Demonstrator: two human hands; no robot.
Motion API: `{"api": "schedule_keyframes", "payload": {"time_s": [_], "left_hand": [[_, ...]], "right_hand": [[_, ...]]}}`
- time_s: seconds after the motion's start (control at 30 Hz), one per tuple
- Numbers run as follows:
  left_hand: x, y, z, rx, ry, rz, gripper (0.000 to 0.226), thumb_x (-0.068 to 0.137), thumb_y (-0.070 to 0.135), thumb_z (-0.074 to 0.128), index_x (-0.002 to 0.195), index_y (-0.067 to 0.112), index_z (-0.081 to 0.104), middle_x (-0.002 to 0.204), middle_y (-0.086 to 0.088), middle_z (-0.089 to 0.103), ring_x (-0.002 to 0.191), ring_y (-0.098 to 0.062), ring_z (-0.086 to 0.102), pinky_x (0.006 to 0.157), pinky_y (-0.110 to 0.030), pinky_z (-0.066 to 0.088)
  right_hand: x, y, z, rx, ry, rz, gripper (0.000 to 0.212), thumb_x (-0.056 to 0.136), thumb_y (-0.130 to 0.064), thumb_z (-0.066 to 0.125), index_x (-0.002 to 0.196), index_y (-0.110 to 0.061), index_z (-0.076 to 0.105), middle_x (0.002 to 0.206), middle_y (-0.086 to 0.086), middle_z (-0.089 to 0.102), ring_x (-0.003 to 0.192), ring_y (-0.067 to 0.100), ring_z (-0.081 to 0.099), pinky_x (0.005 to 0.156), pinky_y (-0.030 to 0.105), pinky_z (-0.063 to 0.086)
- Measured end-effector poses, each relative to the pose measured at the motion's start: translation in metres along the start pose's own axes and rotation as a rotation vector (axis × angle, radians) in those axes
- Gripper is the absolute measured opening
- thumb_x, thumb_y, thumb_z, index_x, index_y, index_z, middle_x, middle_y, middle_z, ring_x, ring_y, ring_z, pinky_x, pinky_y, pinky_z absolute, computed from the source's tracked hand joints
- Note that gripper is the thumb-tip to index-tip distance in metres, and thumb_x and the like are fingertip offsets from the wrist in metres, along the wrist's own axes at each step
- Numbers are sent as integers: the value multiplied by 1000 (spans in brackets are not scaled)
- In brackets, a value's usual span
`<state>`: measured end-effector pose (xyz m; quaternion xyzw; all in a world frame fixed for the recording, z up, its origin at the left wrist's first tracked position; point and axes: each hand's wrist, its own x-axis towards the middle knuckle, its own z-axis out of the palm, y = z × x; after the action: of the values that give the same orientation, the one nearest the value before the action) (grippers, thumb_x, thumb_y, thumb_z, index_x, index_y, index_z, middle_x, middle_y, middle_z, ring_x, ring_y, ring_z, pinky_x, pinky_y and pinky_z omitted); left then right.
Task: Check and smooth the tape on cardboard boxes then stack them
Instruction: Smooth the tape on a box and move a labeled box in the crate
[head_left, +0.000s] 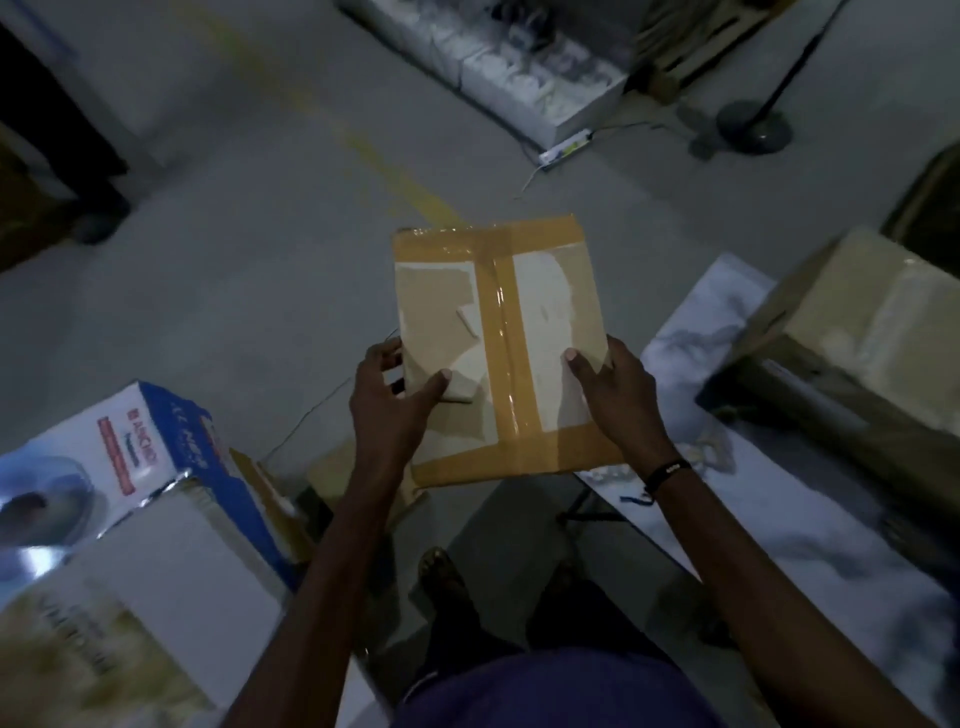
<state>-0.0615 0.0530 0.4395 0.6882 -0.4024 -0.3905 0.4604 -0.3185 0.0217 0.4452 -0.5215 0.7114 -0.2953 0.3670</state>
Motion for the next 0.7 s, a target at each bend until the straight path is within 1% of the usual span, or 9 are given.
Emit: {"api": "schedule_keyframes", "payload": {"time_s": [0.07, 0.17, 0.2, 0.3, 0.4, 0.5, 0.57, 0.63, 0.7], "left_hand": [[-18, 12, 23, 31, -77, 33, 64, 78, 38, 88, 131, 28, 54, 131, 6, 57, 114, -15, 60, 87, -34, 58], [-48, 23, 67, 83, -189, 71, 61, 78, 39, 87, 127, 36, 52, 130, 8, 55, 110, -13, 59, 80, -27, 55], [-59, 25, 84, 97, -231, 79, 61, 78, 38, 87, 128, 36, 51, 129, 8, 55, 110, -13, 59, 81, -27, 55], [-92, 29, 138, 156, -368, 102, 66, 79, 35, 86, 135, 27, 53, 134, 3, 56, 110, -13, 58, 82, -27, 55], [-127, 32, 192, 192, -508, 111, 65, 80, 32, 85, 136, 24, 52, 130, 4, 56, 107, -12, 58, 73, -17, 49], [-159, 30, 242, 211, -630, 134, 58, 81, 27, 85, 129, 21, 55, 117, 10, 57, 104, -10, 59, 66, -7, 46], [-176, 27, 273, 241, -693, 148, 56, 80, 25, 86, 127, 16, 57, 115, 9, 60, 98, -6, 61, 63, -4, 47], [-189, 22, 301, 270, -745, 158, 59, 79, 25, 87, 129, 13, 57, 121, 4, 64, 99, -5, 64, 66, -6, 50], [-198, 12, 326, 301, -782, 156, 63, 78, 29, 88, 131, 15, 57, 127, -1, 63, 106, -13, 67, 69, -11, 54]], "right_hand": [[-23, 20, -32, 5, 71, 46, 55, 98, -59, 56, 138, -22, 55, 131, 1, 66, 120, 25, 61, 102, 43, 50], [-59, 58, -76, 37, 161, 94, 51, 100, -51, 56, 141, -20, 55, 130, 2, 66, 119, 24, 61, 91, 32, 46], [-71, 73, -90, 33, 186, 128, 52, 100, -52, 55, 142, -21, 53, 132, 3, 64, 119, 24, 60, 89, 30, 44], [-106, 123, -129, 66, 261, 244, 58, 99, -55, 54, 147, -22, 47, 136, 5, 61, 117, 24, 58, 90, 33, 46], [-137, 169, -166, 135, 334, 301, 58, 98, -54, 56, 145, -20, 49, 132, 3, 62, 108, 18, 58, 81, 30, 46], [-161, 216, -198, 182, 390, 389, 60, 97, -58, 56, 145, -23, 49, 132, 3, 63, 114, 22, 60, 91, 36, 49], [-173, 244, -217, 206, 417, 462, 61, 96, -59, 58, 144, -23, 50, 132, 2, 62, 118, 25, 60, 96, 39, 49], [-180, 272, -233, 220, 430, 505, 57, 94, -59, 62, 136, -21, 55, 125, 2, 66, 115, 25, 63, 96, 40, 51], [-185, 291, -250, 213, 427, 534, 49, 93, -55, 65, 125, -19, 60, 113, 1, 68, 107, 24, 66, 92, 38, 52]]}}
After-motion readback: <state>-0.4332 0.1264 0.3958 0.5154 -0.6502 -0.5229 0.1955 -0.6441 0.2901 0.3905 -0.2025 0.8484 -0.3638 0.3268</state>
